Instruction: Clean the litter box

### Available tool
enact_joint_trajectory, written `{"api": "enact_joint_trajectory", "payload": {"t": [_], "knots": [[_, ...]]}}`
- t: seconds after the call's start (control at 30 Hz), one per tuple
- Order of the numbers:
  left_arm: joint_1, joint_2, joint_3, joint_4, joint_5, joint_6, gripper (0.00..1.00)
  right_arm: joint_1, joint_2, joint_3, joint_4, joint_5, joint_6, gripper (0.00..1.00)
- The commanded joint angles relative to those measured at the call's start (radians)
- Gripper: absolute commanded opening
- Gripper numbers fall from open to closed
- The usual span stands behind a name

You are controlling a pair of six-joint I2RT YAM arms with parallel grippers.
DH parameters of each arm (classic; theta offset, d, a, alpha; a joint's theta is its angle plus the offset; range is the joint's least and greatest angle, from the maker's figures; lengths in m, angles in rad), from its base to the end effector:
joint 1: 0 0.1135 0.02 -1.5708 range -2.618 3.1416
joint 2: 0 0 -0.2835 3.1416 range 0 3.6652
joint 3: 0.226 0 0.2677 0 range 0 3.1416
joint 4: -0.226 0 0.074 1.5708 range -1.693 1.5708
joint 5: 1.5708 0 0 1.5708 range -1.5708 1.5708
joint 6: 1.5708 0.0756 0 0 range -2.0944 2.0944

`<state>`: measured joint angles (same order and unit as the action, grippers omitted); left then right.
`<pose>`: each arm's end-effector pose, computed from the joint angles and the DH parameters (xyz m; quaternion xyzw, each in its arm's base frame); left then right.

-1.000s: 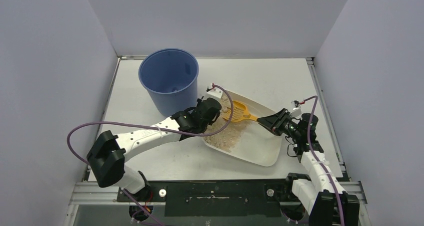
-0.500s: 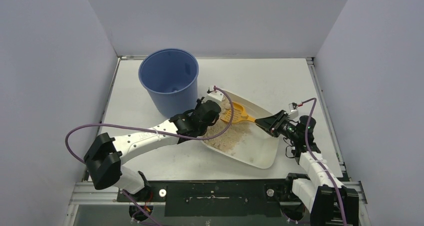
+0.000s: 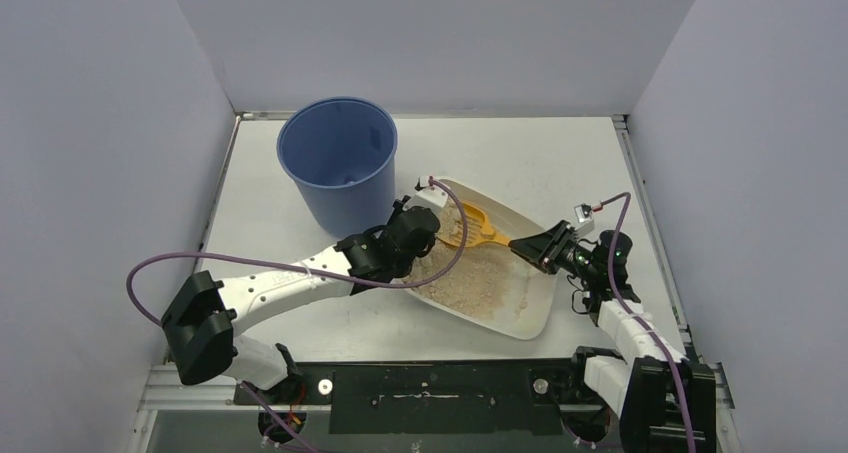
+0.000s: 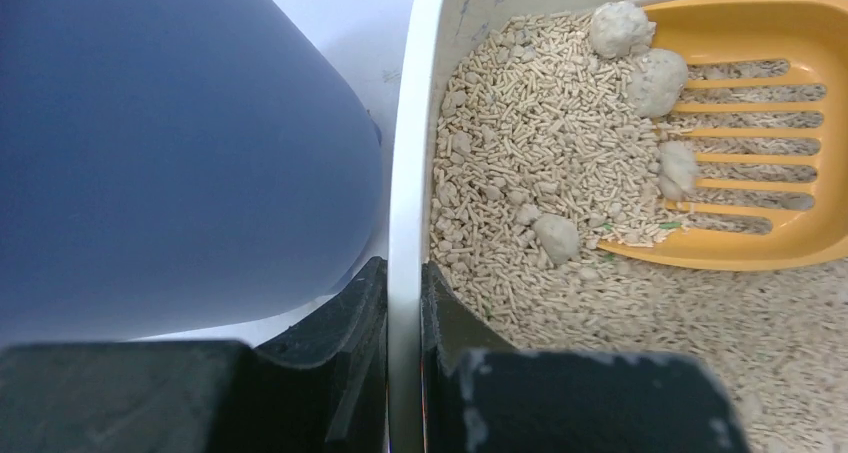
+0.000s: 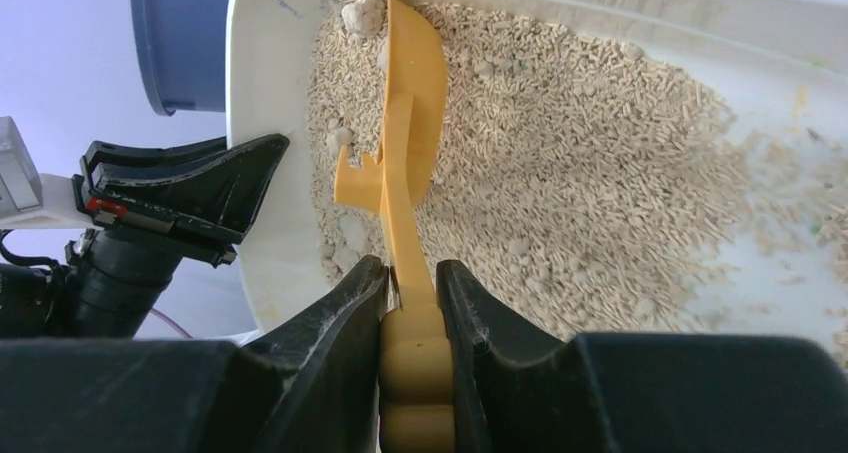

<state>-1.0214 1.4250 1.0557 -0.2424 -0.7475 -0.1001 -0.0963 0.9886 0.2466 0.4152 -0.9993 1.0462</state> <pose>0.2265 -0.2714 0.2814 0.2163 0.8147 0.0459 0.5360 0.2109 0.0435 0.1813 0.1509 0.7510 0.5802 0.2768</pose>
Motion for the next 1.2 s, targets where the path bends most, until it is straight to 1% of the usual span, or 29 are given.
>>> {"api": "enact_joint_trajectory", "payload": {"t": [0.0, 0.03, 0.07, 0.1, 0.13, 0.17, 0.2, 0.23, 0.27, 0.3, 0.33, 0.37, 0.4, 0.43, 0.47, 0.5, 0.53, 0.57, 0.6, 0.63, 0.67, 0.7, 0.73, 0.77, 0.83, 0.87, 0.9, 1.0, 1.17], "knots": [[-0.035, -0.089, 0.021, 0.219, 0.0, 0.042, 0.0, -0.037, 0.015, 0.008, 0.002, 0.02, -0.089, 0.0], [-0.036, -0.085, 0.018, 0.224, -0.002, 0.044, 0.0, -0.028, 0.026, -0.032, 0.129, -0.014, -0.004, 0.0], [-0.036, -0.079, 0.021, 0.22, -0.007, 0.045, 0.0, -0.013, 0.042, -0.034, 0.136, -0.033, -0.004, 0.0], [-0.037, -0.072, 0.029, 0.21, -0.011, 0.04, 0.0, -0.02, 0.051, -0.003, 0.006, -0.016, -0.083, 0.0], [-0.037, -0.067, 0.031, 0.201, -0.011, 0.033, 0.0, -0.035, 0.049, 0.016, -0.069, 0.012, -0.14, 0.0], [-0.037, -0.067, 0.023, 0.209, -0.008, 0.03, 0.0, -0.036, 0.044, -0.017, 0.02, 0.004, -0.105, 0.0], [-0.037, -0.068, 0.012, 0.223, -0.003, 0.03, 0.0, -0.011, 0.044, -0.049, 0.147, -0.018, -0.024, 0.0], [-0.037, -0.065, 0.009, 0.228, -0.003, 0.028, 0.0, 0.014, 0.051, -0.038, 0.157, -0.036, -0.024, 0.0], [-0.037, -0.062, 0.011, 0.227, -0.005, 0.023, 0.0, 0.003, 0.054, -0.001, -0.005, -0.008, -0.119, 0.0], [-0.037, -0.056, 0.012, 0.222, -0.005, 0.016, 0.0, -0.026, 0.052, 0.008, -0.095, 0.03, -0.187, 0.0], [-0.037, -0.053, 0.008, 0.225, 0.0, 0.012, 0.0, -0.043, 0.053, -0.032, 0.019, 0.014, -0.137, 0.0], [-0.037, -0.05, 0.004, 0.228, 0.005, 0.01, 0.0, -0.03, 0.068, -0.077, 0.194, -0.014, -0.021, 0.0], [-0.038, -0.041, 0.006, 0.228, 0.006, 0.009, 0.0, 0.006, 0.09, -0.083, 0.29, -0.035, 0.027, 0.0], [-0.037, -0.036, 0.012, 0.218, 0.003, 0.004, 0.0, 0.02, 0.111, -0.056, 0.188, -0.039, -0.034, 0.0], [-0.037, -0.035, 0.016, 0.211, 0.001, -0.001, 0.0, -0.001, 0.119, -0.038, 0.057, -0.005, -0.121, 0.0], [-0.037, -0.038, 0.011, 0.218, 0.0, -0.002, 0.0, -0.036, 0.12, -0.068, 0.091, 0.011, -0.118, 0.0], [-0.038, -0.04, 0.002, 0.227, 0.001, 0.003, 0.0, -0.038, 0.127, -0.116, 0.252, -0.008, -0.016, 0.0], [-0.037, -0.041, -0.004, 0.228, 0.0, 0.003, 0.0, 0.005, 0.145, -0.134, 0.398, -0.023, 0.071, 0.0], [-0.037, -0.039, -0.005, 0.229, -0.005, -0.001, 0.0, 0.038, 0.167, -0.114, 0.387, -0.044, 0.035, 0.0], [-0.037, -0.035, -0.002, 0.225, -0.008, -0.007, 0.0, 0.031, 0.166, -0.084, 0.269, -0.037, -0.041, 0.0], [-0.037, -0.032, 0.001, 0.22, -0.009, -0.014, 0.0, -0.006, 0.156, -0.088, 0.192, -0.007, -0.063, 0.0], [-0.037, -0.028, -0.004, 0.219, -0.004, -0.024, 0.0, -0.024, 0.148, -0.12, 0.253, -0.005, -0.007, 0.0], [-0.037, -0.024, -0.009, 0.224, -0.002, -0.029, 0.0, -0.006, 0.15, -0.141, 0.376, -0.019, 0.052, 0.0], [-0.036, -0.016, -0.011, 0.22, -0.005, -0.039, 0.0, 0.031, 0.154, -0.129, 0.399, -0.031, 0.047, 0.0], [-0.036, 0.003, -0.003, 0.199, -0.014, -0.071, 0.0, 0.034, 0.138, -0.091, 0.255, -0.017, -0.047, 0.0], [-0.035, 0.011, -0.002, 0.189, -0.017, -0.083, 0.0, -0.001, 0.127, -0.105, 0.236, -0.02, -0.06, 0.0], [-0.035, 0.019, -0.006, 0.187, -0.024, -0.096, 0.0, -0.024, 0.123, -0.118, 0.267, -0.041, -0.043, 0.0], [-0.029, 0.044, -0.019, 0.175, -0.045, -0.143, 0.0, -0.035, 0.144, -0.119, 0.327, -0.094, -0.008, 0.0], [-0.021, 0.087, -0.023, 0.143, -0.065, -0.228, 0.0, -0.048, 0.13, -0.134, 0.416, -0.115, 0.078, 0.0]]}}
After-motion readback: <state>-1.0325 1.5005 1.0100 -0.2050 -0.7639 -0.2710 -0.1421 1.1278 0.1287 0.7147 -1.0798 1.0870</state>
